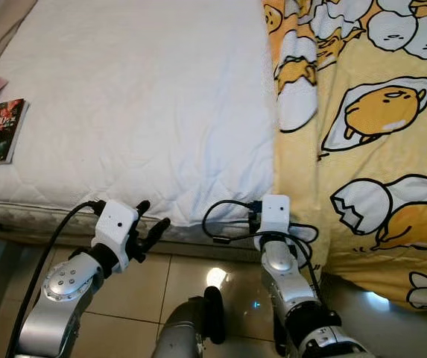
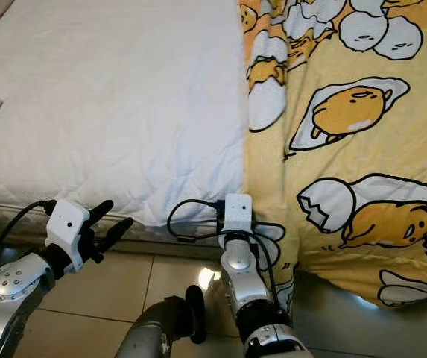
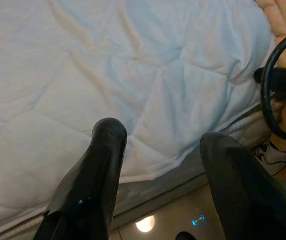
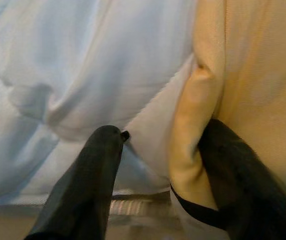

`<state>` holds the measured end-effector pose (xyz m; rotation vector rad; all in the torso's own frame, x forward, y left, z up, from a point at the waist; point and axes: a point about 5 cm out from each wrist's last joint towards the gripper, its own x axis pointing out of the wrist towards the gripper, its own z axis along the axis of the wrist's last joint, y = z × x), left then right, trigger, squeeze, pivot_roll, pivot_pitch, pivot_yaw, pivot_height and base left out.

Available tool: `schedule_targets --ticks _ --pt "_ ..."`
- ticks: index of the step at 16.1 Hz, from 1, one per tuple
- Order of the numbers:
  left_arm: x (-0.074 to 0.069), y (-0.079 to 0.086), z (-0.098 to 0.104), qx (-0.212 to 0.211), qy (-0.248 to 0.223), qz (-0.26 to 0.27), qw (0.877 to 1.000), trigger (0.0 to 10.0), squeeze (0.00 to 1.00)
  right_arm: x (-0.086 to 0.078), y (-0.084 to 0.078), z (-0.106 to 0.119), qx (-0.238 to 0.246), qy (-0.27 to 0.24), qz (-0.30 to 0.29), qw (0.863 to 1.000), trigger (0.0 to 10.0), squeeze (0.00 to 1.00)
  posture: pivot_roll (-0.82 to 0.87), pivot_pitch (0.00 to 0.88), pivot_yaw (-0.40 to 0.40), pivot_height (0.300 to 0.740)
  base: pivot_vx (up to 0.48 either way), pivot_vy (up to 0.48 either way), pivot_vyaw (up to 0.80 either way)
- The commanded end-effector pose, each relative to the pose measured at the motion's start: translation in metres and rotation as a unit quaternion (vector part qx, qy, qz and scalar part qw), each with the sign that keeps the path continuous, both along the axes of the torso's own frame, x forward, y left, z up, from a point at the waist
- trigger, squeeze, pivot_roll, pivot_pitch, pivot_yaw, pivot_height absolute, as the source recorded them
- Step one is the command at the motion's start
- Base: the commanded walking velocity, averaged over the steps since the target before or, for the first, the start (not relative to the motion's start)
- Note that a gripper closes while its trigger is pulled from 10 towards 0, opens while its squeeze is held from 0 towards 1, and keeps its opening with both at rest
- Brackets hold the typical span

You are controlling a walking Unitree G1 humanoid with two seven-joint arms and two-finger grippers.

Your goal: Clean up the room

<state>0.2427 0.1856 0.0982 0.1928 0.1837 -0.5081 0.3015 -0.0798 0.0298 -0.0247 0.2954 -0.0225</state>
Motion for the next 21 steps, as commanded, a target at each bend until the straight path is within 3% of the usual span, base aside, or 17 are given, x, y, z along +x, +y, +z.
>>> schedule_targets --ticks 1,7,10,12,14,17,21 --pt "-0.003 0.003 -0.007 0.008 0.015 0.005 1.000 10.0 0.00 -0.023 0.013 -0.030 0.017 0.094 0.023 0.995 0.0 0.00 0.13 0.320 0.214 0.740 0.000 0.000 0.00" --pt "0.015 -0.002 -0.005 0.002 0.005 0.003 1.000 10.0 0.00 -0.011 0.014 -0.020 0.011 0.069 0.035 0.997 0.0 0.00 0.10 0.312 0.224 0.740 0.000 0.000 0.00" --pt "0.015 -0.002 -0.007 0.004 0.008 -0.002 1.000 10.0 0.00 -0.011 0.016 -0.018 -0.010 0.056 0.043 0.997 0.0 0.00 0.10 0.313 0.233 0.740 0.000 0.000 0.00" --pt "0.017 -0.007 -0.009 0.002 0.009 -0.013 1.000 10.0 0.00 -0.004 0.019 -0.005 -0.022 0.019 0.061 0.998 0.0 0.00 0.08 0.299 0.233 0.740 0.000 0.000 0.00" --pt "0.020 -0.011 -0.010 -0.001 0.007 -0.016 1.000 10.0 0.00 0.001 0.025 0.008 -0.009 -0.010 0.073 0.997 0.0 0.00 0.07 0.282 0.227 0.740 0.000 0.000 0.00" --pt "0.026 -0.016 -0.015 -0.008 0.004 -0.013 1.000 10.0 0.00 -0.002 0.047 0.030 0.035 -0.052 0.141 0.988 0.0 0.00 0.03 0.221 0.195 0.740 0.000 0.000 0.00" --pt "0.029 -0.021 -0.020 -0.019 -0.003 -0.003 1.000 10.0 0.00 -0.006 0.059 0.043 0.069 -0.062 0.191 0.977 0.0 0.00 0.02 0.172 0.151 0.740 0.000 0.000 0.00"
